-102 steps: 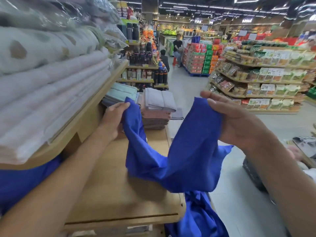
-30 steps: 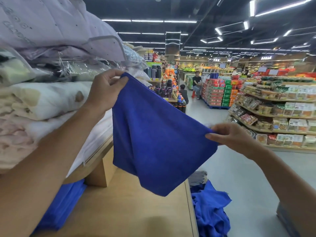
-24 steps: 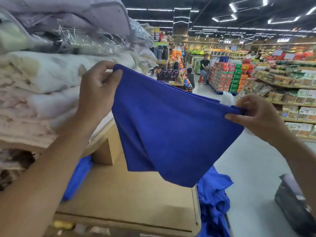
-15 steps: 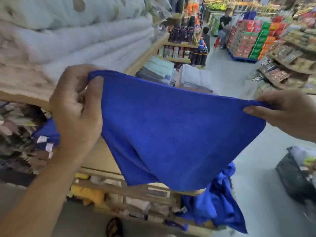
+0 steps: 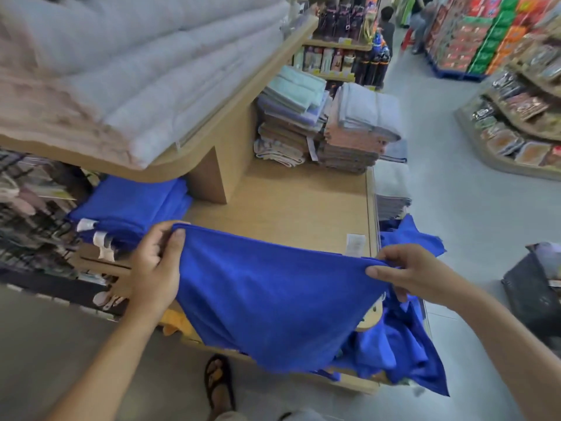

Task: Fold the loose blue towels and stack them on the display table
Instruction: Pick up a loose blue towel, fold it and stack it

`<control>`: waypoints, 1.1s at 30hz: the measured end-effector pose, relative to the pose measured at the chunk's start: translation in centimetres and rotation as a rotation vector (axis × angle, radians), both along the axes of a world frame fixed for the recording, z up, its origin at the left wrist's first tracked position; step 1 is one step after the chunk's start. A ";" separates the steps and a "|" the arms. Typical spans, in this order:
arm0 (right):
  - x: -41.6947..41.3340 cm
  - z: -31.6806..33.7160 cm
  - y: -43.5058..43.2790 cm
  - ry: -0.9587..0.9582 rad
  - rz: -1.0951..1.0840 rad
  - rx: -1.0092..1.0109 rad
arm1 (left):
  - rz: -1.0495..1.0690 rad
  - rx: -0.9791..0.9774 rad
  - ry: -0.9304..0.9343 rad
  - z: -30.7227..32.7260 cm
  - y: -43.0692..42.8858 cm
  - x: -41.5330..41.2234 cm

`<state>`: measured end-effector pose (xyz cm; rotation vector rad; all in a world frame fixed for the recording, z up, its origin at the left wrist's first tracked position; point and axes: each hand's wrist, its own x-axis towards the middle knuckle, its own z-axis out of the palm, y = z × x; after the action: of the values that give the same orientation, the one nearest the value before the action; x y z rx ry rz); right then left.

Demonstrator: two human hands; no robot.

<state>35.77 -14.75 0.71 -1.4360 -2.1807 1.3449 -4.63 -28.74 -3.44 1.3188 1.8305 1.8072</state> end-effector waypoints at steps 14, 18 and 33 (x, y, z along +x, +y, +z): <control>-6.2 2.4 12.3 0.347 -0.450 -0.058 | 0.131 -0.288 0.094 3.5 17.4 -3.3; -8.4 -1.9 13.7 0.183 -0.520 -0.014 | 0.066 -0.518 0.205 -0.1 17.9 -2.9; -10.2 -15.1 0.0 -0.599 0.033 0.594 | -0.193 -0.830 0.920 -11.2 6.1 1.6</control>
<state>25.62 -14.71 -14.40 -1.6689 -2.6280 0.1960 -2.99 -22.62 -14.67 1.9383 2.3051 0.1579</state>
